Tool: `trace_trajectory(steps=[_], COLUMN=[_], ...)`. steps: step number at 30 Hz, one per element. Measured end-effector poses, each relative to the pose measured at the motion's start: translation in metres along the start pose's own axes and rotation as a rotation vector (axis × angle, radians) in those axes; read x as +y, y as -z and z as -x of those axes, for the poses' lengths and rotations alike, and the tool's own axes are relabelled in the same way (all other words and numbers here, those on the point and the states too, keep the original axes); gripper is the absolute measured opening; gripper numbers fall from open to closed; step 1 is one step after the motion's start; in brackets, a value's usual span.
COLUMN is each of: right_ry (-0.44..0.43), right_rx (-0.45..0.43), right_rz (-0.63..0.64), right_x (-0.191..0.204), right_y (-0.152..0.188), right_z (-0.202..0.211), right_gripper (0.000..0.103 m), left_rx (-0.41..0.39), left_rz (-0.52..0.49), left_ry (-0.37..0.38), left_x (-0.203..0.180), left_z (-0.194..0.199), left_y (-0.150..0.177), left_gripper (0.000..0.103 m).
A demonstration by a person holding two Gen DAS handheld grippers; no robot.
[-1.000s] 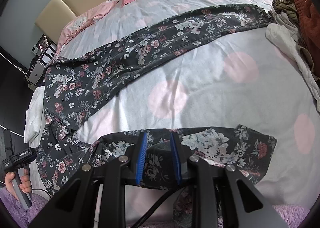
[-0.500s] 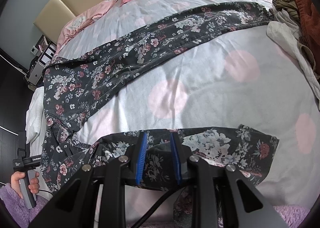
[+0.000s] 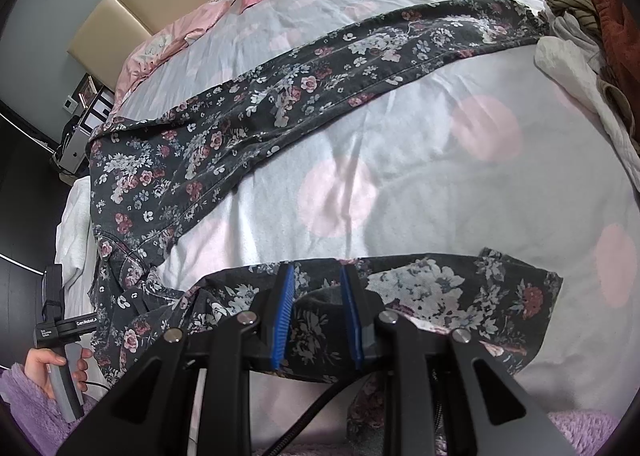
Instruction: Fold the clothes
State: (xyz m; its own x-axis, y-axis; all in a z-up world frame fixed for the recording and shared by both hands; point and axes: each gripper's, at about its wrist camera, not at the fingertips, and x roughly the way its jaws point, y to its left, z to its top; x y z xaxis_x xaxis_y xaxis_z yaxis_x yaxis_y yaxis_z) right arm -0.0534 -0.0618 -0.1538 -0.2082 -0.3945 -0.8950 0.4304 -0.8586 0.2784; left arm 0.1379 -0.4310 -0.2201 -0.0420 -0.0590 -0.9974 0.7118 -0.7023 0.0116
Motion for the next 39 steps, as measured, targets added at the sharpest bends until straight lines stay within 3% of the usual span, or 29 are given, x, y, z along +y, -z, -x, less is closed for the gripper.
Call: trace_trajectory(steps=[5,11,16,19,20,23,26,29,33,35,39], right_ry=[0.001,-0.013,0.0,0.001,-0.001,-0.005,-0.001,-0.001,0.003,0.012,0.013], right_rx=[0.006,0.007,0.021,0.029,0.031,0.033,0.036,0.036,0.033,0.032,0.029], right_rz=[0.002,-0.01,-0.005,-0.004,-0.008,-0.016,-0.013,-0.013,-0.013,-0.006,-0.003], right_x=[0.0,-0.003,-0.001,-0.002,-0.003,-0.004,-0.003,-0.003,-0.003,-0.002,-0.003], right_y=[0.0,0.0,-0.002,-0.003,-0.003,-0.004,-0.004,-0.004,-0.004,-0.004,-0.003], right_z=[-0.002,-0.002,-0.008,-0.011,-0.012,-0.013,-0.014,-0.015,-0.014,-0.014,-0.013], right_gripper=[0.024,0.024,0.024,0.024,0.024,0.024,0.024,0.024,0.024,0.024,0.024], left_rx=[-0.013,-0.073,-0.149,-0.147,-0.142,-0.141,-0.178,-0.19,-0.223,-0.242,-0.317], left_rz=[0.012,0.156,0.273,0.355,0.37,0.411,0.41,0.388,0.371,0.351,0.22], left_ry=[0.026,0.173,0.155,0.139,0.141,0.204,0.165,0.128,0.064,0.024,-0.12], left_x=[0.004,0.056,0.097,0.118,0.122,0.132,0.131,0.125,0.126,0.122,0.116], left_z=[0.006,0.038,0.054,0.047,0.043,0.031,0.032,0.034,0.045,0.052,0.067], left_y=[0.003,0.008,0.001,-0.001,-0.002,-0.008,-0.013,-0.013,-0.007,-0.002,0.009], left_gripper=[0.085,0.082,0.082,0.082,0.08,0.062,0.051,0.047,0.02,0.016,0.012])
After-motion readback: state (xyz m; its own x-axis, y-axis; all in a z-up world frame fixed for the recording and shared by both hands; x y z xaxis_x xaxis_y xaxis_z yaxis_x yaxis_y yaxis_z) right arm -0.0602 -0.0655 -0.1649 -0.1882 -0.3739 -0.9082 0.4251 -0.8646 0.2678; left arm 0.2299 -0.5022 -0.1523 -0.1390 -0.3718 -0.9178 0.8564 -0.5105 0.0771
